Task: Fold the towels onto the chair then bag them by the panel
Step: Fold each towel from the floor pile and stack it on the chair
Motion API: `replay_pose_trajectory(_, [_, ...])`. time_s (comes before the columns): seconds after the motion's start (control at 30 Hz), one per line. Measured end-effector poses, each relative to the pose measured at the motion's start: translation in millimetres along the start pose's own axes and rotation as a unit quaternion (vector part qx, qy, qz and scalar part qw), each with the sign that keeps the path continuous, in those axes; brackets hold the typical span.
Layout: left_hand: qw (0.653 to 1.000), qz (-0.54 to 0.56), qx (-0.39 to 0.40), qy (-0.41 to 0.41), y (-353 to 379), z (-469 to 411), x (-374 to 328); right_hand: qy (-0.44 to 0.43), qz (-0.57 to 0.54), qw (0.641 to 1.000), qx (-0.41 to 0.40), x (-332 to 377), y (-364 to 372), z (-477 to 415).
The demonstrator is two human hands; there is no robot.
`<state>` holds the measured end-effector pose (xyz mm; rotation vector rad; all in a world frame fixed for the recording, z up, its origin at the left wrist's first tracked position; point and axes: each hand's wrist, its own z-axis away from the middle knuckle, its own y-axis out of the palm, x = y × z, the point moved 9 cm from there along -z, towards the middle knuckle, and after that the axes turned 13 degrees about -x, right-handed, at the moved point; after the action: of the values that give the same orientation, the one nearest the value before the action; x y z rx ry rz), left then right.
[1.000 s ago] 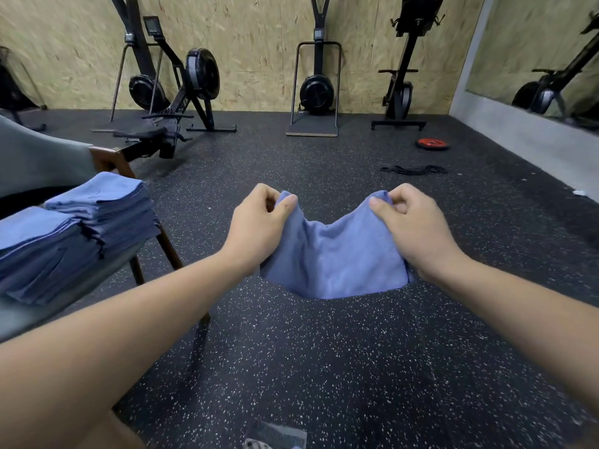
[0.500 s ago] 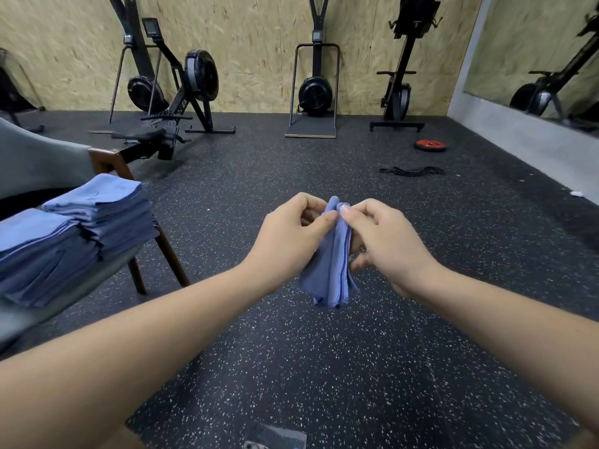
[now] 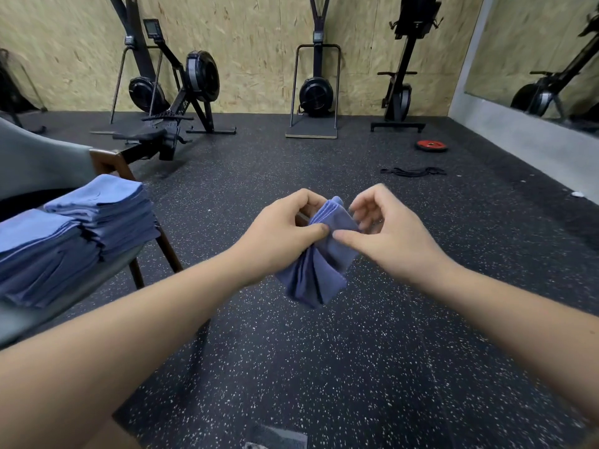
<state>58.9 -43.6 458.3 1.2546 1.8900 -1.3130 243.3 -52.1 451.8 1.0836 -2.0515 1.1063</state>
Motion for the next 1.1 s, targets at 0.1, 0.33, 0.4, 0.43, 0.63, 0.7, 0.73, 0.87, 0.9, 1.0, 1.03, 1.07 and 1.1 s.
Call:
replay_pose_trajectory(0.1, [0.997, 0.055, 0.061, 0.002, 3.9, 5.8, -4.9, 0.015, 0.011, 0.997, 0.075, -10.3, 4.4, -6.1])
replay_pose_trajectory(0.33, [0.996, 0.043, 0.077, 0.019, 2.2, 9.0, -1.6, 0.035, -0.062, 0.980, 0.183, -29.0, 14.8, -5.2])
replay_pose_trajectory(0.4, [0.994, 0.026, 0.108, 0.000, 6.0, 10.4, 6.8, 0.000, -0.046, 0.986, 0.160, -19.8, 9.6, -8.6])
replay_pose_trajectory(0.43, [0.992, 0.007, 0.127, -0.011, 8.6, 12.1, 11.5, -0.005, -0.047, 0.988, 0.147, -16.6, 6.4, -10.8])
replay_pose_trajectory(0.63, [0.986, 0.008, 0.144, -0.079, 0.1, -1.1, 44.4, -0.012, -0.026, 0.999, 0.037, -13.2, -26.3, -29.5])
replay_pose_trajectory(0.7, [0.988, 0.036, 0.108, -0.101, -11.3, -10.2, 55.6, 0.000, -0.020, 1.000, 0.014, -16.5, -34.5, -33.3])
replay_pose_trajectory(0.73, [0.990, 0.039, 0.087, -0.101, -16.7, -14.1, 60.7, 0.012, -0.017, 1.000, 0.002, -19.6, -38.2, -34.7])
replay_pose_trajectory(0.87, [0.998, -0.060, -0.004, -0.025, -28.0, -18.3, 55.8, 0.044, 0.003, 0.999, -0.008, -32.4, -39.8, -35.3])
replay_pose_trajectory(0.9, [0.996, -0.090, -0.020, 0.002, -26.3, -14.6, 45.9, 0.053, 0.007, 0.999, -0.007, -35.3, -37.5, -33.9])
replay_pose_trajectory(1.0, [0.991, -0.095, -0.010, 0.099, -3.4, 6.7, 3.2, 0.084, -0.001, 0.996, -0.008, -42.4, -28.8, -30.1])
replay_pose_trajectory(1.03, [0.987, -0.093, 0.006, 0.134, 8.1, 15.4, -9.3, 0.090, -0.006, 0.996, -0.008, -42.9, -25.8, -29.2])
replay_pose_trajectory(1.07, [0.981, -0.096, 0.021, 0.166, 19.5, 22.9, -17.5, 0.094, -0.011, 0.995, -0.010, -42.2, -23.3, -28.6])
replay_pose_trajectory(1.1, [0.976, -0.103, 0.032, 0.191, 29.8, 28.7, -22.2, 0.098, -0.018, 0.995, -0.011, -40.6, -20.8, -28.1])
